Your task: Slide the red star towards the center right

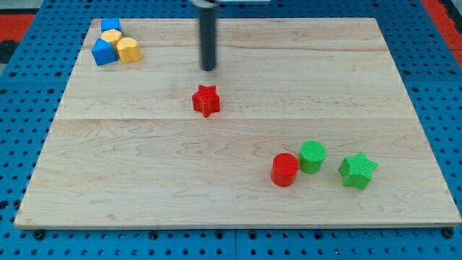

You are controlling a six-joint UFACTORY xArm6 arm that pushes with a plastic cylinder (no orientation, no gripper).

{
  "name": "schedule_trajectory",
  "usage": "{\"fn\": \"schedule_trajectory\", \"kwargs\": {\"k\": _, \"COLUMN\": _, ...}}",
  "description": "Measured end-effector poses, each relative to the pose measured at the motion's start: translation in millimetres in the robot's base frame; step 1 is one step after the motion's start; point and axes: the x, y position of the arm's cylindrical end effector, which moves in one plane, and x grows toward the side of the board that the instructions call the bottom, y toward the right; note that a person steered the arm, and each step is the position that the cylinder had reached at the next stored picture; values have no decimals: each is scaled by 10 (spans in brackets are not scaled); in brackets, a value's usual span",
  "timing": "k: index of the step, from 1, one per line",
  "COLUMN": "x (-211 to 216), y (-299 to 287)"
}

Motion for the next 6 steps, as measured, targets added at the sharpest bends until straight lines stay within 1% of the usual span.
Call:
{"fn": "schedule_trajectory", "kwargs": {"k": 1, "x": 444, "y": -179}}
{"fn": "schedule_trajectory", "kwargs": {"k": 2, "x": 1022, "y": 406}}
{"fn": "schedule_trajectory", "kwargs": {"k": 3, "x": 1203, "y": 1324}}
{"fn": "schedule_trajectory", "kwargs": {"k": 4, "x": 1084, "y": 1185}}
{"fn": "schedule_trajectory", "kwargs": {"k": 5, "x": 758, "y": 824}}
{"fn": "schedule_trajectory", "kwargs": {"k": 6, "x": 770, "y": 990}}
